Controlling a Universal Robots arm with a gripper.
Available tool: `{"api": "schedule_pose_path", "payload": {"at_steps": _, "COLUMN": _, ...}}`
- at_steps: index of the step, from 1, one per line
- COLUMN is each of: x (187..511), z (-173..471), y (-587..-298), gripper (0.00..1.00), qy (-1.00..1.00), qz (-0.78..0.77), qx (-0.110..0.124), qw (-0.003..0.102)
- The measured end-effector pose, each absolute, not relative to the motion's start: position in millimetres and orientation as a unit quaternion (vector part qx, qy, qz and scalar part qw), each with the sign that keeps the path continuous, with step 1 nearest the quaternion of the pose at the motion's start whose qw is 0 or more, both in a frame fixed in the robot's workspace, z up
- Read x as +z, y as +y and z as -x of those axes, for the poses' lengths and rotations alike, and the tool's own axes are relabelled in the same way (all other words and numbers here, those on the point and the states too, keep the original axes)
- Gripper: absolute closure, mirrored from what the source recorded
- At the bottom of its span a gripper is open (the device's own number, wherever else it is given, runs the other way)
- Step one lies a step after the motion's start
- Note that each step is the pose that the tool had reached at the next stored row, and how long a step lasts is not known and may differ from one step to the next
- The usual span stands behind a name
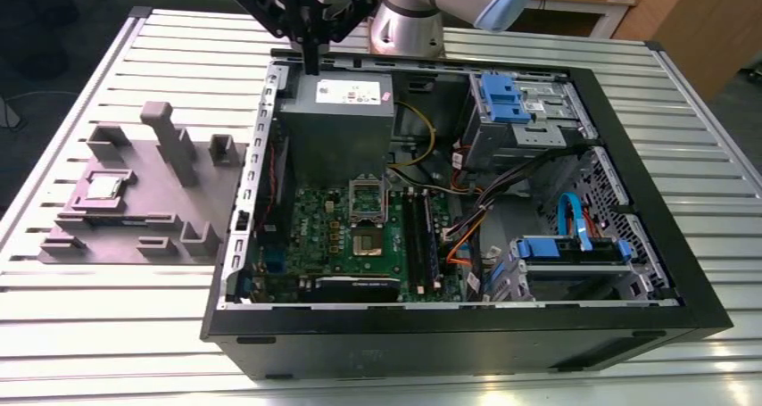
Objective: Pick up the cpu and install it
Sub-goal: 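Reach for the cpu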
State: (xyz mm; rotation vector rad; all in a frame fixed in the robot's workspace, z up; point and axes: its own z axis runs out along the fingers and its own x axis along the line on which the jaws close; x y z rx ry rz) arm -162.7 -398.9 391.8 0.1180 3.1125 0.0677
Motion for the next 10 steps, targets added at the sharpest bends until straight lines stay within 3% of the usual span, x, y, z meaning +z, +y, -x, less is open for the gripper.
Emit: {"api": "schedule_pose_path", "payload": {"at_steps": 10, "x": 391.6, "z": 164.5, "y": -398.9, "gripper": 0.89, "qy": 0.999, "qz": -0.038, "qx": 0.022, "qw": 0.013}}
